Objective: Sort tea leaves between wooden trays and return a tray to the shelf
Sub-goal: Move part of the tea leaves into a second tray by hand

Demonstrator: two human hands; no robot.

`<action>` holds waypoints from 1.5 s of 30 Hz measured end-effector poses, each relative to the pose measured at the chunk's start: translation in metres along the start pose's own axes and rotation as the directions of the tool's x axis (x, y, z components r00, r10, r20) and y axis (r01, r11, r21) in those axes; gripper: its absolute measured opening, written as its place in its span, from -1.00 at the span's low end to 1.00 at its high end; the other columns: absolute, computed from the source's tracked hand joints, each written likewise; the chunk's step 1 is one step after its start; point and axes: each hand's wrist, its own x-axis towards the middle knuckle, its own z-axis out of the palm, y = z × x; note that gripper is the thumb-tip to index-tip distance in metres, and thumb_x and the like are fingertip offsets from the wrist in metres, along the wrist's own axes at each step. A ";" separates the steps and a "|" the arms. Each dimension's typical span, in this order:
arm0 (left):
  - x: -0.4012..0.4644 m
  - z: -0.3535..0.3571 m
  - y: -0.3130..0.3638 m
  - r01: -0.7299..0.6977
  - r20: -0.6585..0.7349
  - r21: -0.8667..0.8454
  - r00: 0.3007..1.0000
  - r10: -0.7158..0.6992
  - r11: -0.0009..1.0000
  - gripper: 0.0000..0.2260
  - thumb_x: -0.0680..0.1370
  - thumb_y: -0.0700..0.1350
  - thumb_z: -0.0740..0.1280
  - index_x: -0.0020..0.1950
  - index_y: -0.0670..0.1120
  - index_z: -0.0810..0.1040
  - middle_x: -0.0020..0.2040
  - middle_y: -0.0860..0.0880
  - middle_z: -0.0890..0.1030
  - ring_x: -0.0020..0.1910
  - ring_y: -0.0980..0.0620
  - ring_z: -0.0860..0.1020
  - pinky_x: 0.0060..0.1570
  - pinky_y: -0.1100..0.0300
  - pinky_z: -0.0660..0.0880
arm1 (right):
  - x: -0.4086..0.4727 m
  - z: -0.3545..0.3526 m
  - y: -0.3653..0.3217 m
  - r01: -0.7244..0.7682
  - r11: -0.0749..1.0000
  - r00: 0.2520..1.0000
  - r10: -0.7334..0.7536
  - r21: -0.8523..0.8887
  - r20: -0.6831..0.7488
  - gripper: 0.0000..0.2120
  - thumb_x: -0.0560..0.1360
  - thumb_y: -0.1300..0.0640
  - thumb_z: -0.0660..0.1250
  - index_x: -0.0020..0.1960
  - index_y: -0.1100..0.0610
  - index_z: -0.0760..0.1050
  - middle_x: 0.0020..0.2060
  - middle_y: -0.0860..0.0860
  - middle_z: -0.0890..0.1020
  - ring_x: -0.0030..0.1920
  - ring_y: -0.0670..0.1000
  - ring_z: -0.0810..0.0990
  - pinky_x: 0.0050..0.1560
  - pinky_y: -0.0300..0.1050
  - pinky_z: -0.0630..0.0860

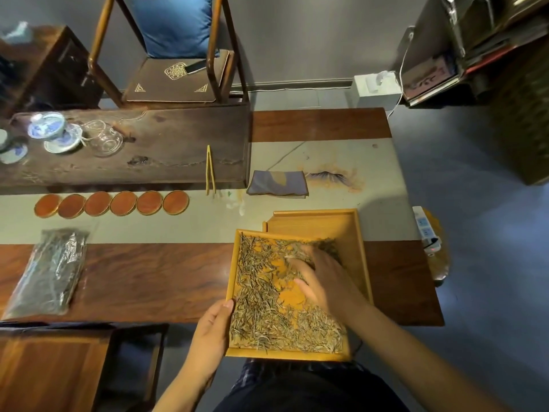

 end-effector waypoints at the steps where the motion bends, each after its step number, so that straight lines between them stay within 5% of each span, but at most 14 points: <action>1: 0.001 0.000 0.001 0.011 -0.003 0.000 1.000 -0.011 1.000 -0.74 0.65 -0.11 0.18 0.08 -0.18 0.63 0.01 -0.12 0.71 0.00 0.01 0.66 -0.04 0.25 0.51 | 0.002 0.000 0.003 -0.012 1.000 1.000 0.012 -0.024 -0.003 -0.60 0.60 0.03 0.20 0.41 0.13 0.33 0.42 0.18 0.29 0.40 0.15 0.31 0.34 0.04 0.37; 3: 0.004 -0.001 0.002 0.030 -0.014 -0.005 0.999 -0.031 1.000 -0.74 0.64 -0.08 0.19 0.08 -0.16 0.64 0.02 -0.14 0.70 0.05 -0.07 0.64 0.09 0.07 0.48 | 0.007 -0.001 0.009 -0.022 0.998 1.000 0.021 -0.063 -0.019 -0.64 0.60 0.06 0.21 0.36 0.15 0.36 0.38 0.19 0.34 0.34 0.16 0.38 0.24 0.02 0.44; 9: 0.014 -0.005 0.005 0.056 -0.042 0.005 0.998 -0.056 0.998 -0.75 0.62 -0.06 0.22 0.00 -0.09 0.68 -0.01 -0.13 0.71 0.05 -0.14 0.64 0.12 -0.03 0.48 | 0.014 -0.008 0.018 -0.040 0.993 0.993 0.027 -0.115 -0.112 -0.70 0.38 0.11 0.51 0.06 0.12 0.54 0.00 0.07 0.58 -0.08 0.01 0.59 -0.24 -0.24 0.47; 13: 0.018 -0.006 0.006 0.056 -0.021 0.021 0.998 -0.055 0.998 -0.75 0.57 0.01 0.25 -0.06 -0.05 0.69 0.00 -0.16 0.70 0.06 -0.17 0.62 0.21 -0.11 0.41 | 0.017 -0.003 0.028 -0.075 0.989 0.996 0.067 -0.130 -0.061 -0.72 0.48 0.15 0.37 0.17 0.14 0.46 0.12 0.10 0.50 0.10 0.07 0.53 -0.03 -0.16 0.53; 17: 0.019 -0.005 0.005 0.060 -0.005 0.045 0.998 -0.060 0.997 -0.75 0.61 -0.02 0.23 -0.02 -0.07 0.68 0.00 -0.13 0.71 0.04 -0.12 0.64 0.15 -0.04 0.45 | 0.019 -0.009 0.018 -0.140 0.984 0.981 0.123 -0.109 -0.150 -0.71 0.36 0.15 0.48 0.05 0.11 0.53 0.06 0.12 0.53 0.12 0.14 0.51 0.12 0.01 0.49; 20: 0.017 -0.002 0.007 0.075 0.009 0.011 0.997 -0.075 0.997 -0.74 0.63 -0.06 0.21 0.03 -0.14 0.66 -0.01 -0.19 0.70 -0.03 -0.11 0.66 0.03 0.02 0.50 | 0.031 -0.006 -0.011 -0.038 0.999 0.969 0.040 0.014 -0.244 -0.71 0.40 0.11 0.43 0.09 0.18 0.58 0.09 0.17 0.55 0.19 0.19 0.49 0.27 0.12 0.43; 24: 0.014 0.002 0.011 0.088 0.019 -0.043 0.996 -0.087 0.995 -0.73 0.64 -0.10 0.19 0.10 -0.22 0.62 0.00 -0.23 0.70 -0.02 -0.18 0.65 0.00 0.02 0.53 | 0.050 0.002 -0.047 0.068 0.997 0.991 -0.064 0.030 -0.120 -0.48 0.52 -0.13 0.22 0.41 0.08 0.36 0.41 0.18 0.36 0.45 0.20 0.24 0.46 0.20 0.14; 28: 0.012 0.000 0.013 0.084 0.012 -0.061 0.996 -0.084 0.995 -0.72 0.64 -0.12 0.18 0.10 -0.27 0.61 0.01 -0.28 0.68 -0.04 -0.19 0.63 0.01 0.00 0.52 | 0.065 0.009 -0.055 0.131 0.991 0.990 -0.133 -0.028 -0.054 -0.39 0.56 -0.16 0.12 0.53 0.07 0.13 0.53 0.09 0.12 0.53 0.12 0.03 0.51 0.07 -0.09; 32: 0.011 -0.001 0.013 0.078 -0.029 -0.049 0.996 -0.080 0.996 -0.74 0.64 -0.10 0.21 0.07 -0.21 0.64 0.00 -0.22 0.70 0.03 -0.22 0.64 0.13 -0.09 0.51 | 0.068 0.012 -0.047 0.142 0.990 0.988 -0.143 -0.013 -0.060 -0.45 0.58 -0.05 0.15 0.50 0.14 0.22 0.50 0.06 0.23 0.49 0.08 0.17 0.50 0.01 0.09; 36: 0.011 -0.003 0.011 0.066 -0.052 -0.017 0.996 -0.067 0.998 -0.75 0.63 -0.07 0.23 0.02 -0.14 0.66 -0.02 -0.15 0.71 0.02 -0.17 0.65 0.12 -0.08 0.51 | 0.057 0.009 -0.026 0.170 0.985 0.980 -0.172 -0.032 -0.103 -0.59 0.52 0.09 0.30 0.31 0.26 0.47 0.30 0.19 0.50 0.28 0.19 0.48 0.24 0.10 0.47; 40: 0.011 -0.005 0.011 0.069 -0.033 0.008 0.997 -0.068 0.998 -0.75 0.64 -0.06 0.21 0.06 -0.14 0.65 -0.03 -0.08 0.72 -0.07 0.03 0.67 -0.17 0.32 0.52 | 0.047 0.006 0.002 0.163 0.981 0.984 -0.169 -0.103 -0.051 -0.61 0.53 0.12 0.33 0.29 0.28 0.46 0.22 0.21 0.53 0.16 0.17 0.54 0.15 0.01 0.54; 45: 0.012 -0.006 0.015 0.055 -0.002 0.036 0.998 -0.055 0.998 -0.74 0.65 -0.08 0.18 0.06 -0.15 0.65 -0.05 -0.05 0.72 -0.10 0.07 0.68 -0.24 0.41 0.49 | 0.037 0.011 0.025 0.115 0.975 0.993 -0.117 -0.192 0.004 -0.65 0.57 0.13 0.24 0.30 0.26 0.39 0.25 0.21 0.46 0.24 0.16 0.47 0.20 -0.01 0.50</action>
